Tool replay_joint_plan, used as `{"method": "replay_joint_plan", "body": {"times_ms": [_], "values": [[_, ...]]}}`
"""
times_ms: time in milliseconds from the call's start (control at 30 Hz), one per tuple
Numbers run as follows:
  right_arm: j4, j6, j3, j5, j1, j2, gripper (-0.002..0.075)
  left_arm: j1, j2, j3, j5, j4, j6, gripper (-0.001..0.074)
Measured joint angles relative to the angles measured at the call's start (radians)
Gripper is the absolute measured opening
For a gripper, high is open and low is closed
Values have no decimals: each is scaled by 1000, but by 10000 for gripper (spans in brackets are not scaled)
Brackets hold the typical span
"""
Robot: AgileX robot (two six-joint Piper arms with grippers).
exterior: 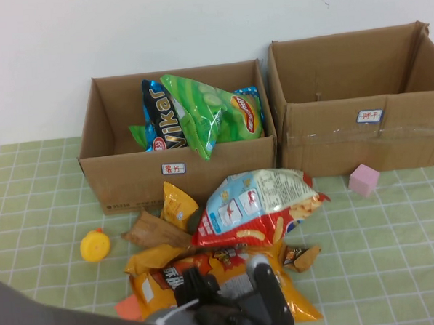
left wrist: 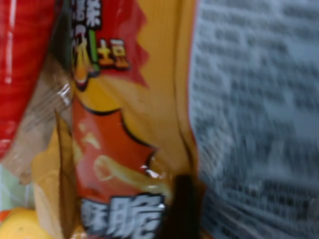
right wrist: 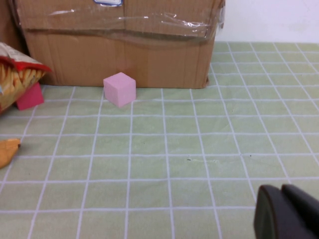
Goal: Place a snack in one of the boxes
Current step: Pick up the potato chip, then place the potato chip in the potato chip box
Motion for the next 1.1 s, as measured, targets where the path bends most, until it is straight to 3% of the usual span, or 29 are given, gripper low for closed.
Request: {"method": "replay_joint_plan", "body": {"times_ms": [133, 467, 800, 967, 1100], "values": [[2, 0, 0, 0, 0, 0, -2, 30, 5, -27, 25, -12, 0, 359], [2, 0, 0, 0, 0, 0, -2, 26, -72, -25, 26, -80, 60, 348], [2, 0, 0, 0, 0, 0, -2, -82, -444, -17, 80, -380, 244, 312], [2, 0, 0, 0, 0, 0, -2, -92, -582, -15, 92, -337, 256, 312], [2, 0, 0, 0, 0, 0, -2, -92, -619, -23, 79, -182, 210, 312]]}}
